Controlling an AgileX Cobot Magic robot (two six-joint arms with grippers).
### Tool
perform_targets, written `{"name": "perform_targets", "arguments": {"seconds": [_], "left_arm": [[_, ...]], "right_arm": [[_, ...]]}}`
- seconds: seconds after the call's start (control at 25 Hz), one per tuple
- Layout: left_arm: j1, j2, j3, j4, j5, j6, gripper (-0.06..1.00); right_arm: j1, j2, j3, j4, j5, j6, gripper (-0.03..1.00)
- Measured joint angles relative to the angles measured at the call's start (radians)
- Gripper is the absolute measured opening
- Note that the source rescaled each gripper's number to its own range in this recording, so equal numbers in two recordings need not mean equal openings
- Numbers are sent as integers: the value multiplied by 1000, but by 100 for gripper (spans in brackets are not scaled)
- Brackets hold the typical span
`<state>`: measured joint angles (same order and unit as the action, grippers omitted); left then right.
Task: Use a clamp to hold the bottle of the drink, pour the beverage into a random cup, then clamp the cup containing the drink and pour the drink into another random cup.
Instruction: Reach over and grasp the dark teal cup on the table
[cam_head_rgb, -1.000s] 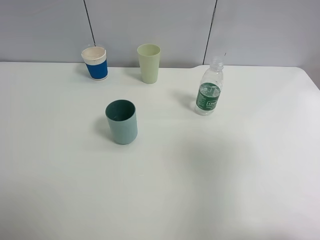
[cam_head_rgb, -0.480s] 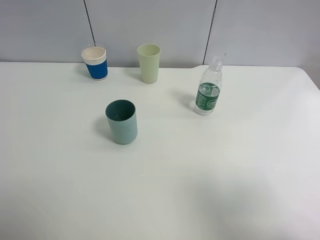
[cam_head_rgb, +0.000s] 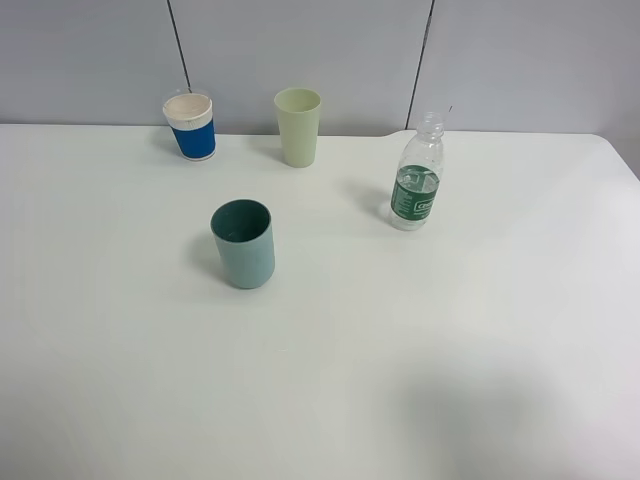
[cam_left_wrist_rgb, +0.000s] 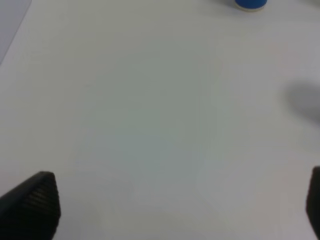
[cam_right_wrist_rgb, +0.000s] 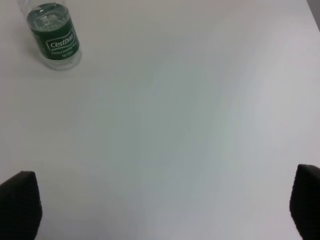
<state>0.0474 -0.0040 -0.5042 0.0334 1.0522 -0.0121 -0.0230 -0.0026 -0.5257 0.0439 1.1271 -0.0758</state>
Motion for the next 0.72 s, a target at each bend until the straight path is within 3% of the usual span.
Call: {"name": "perform_targets", "arguments": {"seconds": [0.24, 0.72], "left_arm": [[0, 0, 0, 0, 0, 0, 100], [0, 0, 0, 0, 0, 0, 100]], "right_arm": [[0, 0, 30, -1, -53, 26, 100], [0, 0, 31, -1, -55, 36, 100]]}}
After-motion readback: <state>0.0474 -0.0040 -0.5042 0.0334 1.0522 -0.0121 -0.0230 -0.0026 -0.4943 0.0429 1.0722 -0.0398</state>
